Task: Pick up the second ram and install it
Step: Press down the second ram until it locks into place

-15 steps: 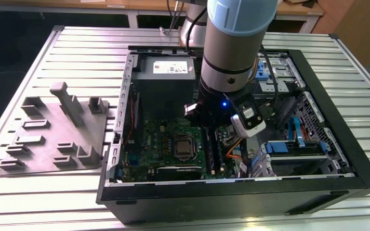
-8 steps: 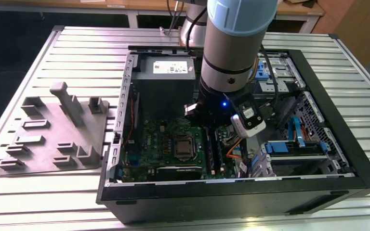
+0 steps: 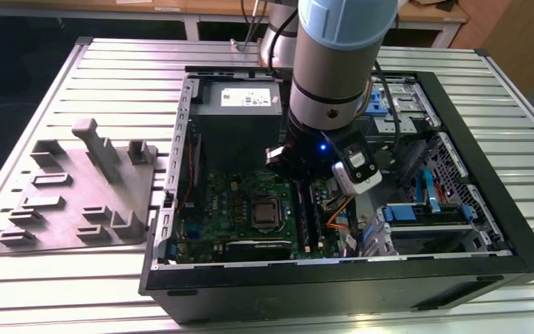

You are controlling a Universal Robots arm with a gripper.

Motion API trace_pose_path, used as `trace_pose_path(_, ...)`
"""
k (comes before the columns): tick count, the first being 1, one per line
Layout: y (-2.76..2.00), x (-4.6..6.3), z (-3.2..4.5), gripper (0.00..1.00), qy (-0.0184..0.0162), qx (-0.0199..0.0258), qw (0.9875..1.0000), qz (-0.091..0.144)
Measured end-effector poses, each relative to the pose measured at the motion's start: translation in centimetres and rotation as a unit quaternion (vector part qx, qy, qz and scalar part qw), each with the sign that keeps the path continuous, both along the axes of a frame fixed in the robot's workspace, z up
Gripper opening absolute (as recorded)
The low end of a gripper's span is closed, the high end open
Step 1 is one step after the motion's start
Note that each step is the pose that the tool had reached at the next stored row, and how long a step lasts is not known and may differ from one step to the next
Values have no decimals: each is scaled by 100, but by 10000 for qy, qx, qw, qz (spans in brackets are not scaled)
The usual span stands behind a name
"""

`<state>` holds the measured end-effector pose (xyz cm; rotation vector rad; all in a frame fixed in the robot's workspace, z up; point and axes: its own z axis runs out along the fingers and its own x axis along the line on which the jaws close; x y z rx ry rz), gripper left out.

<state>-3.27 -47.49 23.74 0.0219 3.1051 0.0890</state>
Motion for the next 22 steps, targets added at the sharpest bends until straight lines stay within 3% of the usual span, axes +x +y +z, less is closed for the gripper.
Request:
trace_pose_path(12, 238, 0, -42, 10, 0, 2, 10000, 0)
trace_pose_path(22, 325, 16, -108, 10, 0, 1, 10000, 0)
